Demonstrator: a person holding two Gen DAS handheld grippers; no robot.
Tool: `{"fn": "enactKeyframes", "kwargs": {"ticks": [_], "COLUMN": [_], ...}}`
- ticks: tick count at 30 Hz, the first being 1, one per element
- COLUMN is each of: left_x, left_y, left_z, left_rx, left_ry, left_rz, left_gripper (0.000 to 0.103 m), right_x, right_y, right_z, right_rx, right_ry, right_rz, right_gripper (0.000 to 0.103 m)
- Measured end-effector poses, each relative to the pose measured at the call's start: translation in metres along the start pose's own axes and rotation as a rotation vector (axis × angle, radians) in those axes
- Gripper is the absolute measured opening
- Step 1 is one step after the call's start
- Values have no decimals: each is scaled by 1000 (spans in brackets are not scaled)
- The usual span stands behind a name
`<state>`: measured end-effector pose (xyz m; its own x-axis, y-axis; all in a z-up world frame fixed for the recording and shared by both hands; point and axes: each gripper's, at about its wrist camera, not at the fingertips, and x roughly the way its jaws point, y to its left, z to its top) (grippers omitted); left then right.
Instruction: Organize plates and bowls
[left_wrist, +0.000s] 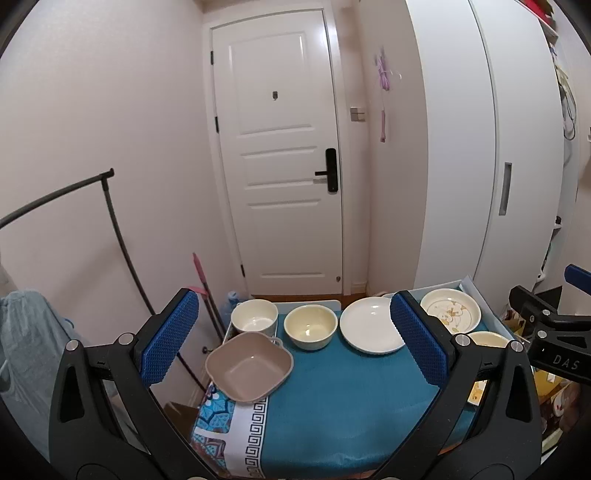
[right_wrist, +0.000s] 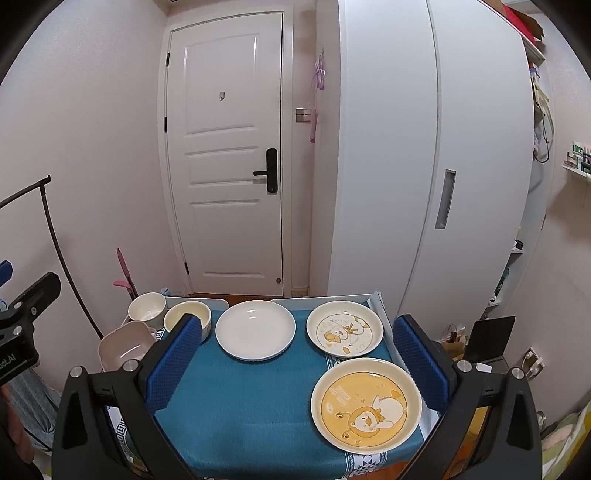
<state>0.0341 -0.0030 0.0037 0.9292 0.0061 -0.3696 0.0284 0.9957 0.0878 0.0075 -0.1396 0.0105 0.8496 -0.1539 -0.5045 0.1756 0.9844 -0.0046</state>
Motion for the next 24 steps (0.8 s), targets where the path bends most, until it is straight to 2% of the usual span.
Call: {"fn": "enactKeyframes", "kwargs": {"ticks": [24], "left_x": [-7], "left_y": [-4], "left_z": [3], "left_rx": [12], "left_ry": [-16], "left_rz": [4], "left_gripper": [103], "right_x": [-3], "right_y": [5], "right_z": [4], "right_rx": [-1], "right_ry": [-5], "right_rz": [9], "right_gripper": [103]}}
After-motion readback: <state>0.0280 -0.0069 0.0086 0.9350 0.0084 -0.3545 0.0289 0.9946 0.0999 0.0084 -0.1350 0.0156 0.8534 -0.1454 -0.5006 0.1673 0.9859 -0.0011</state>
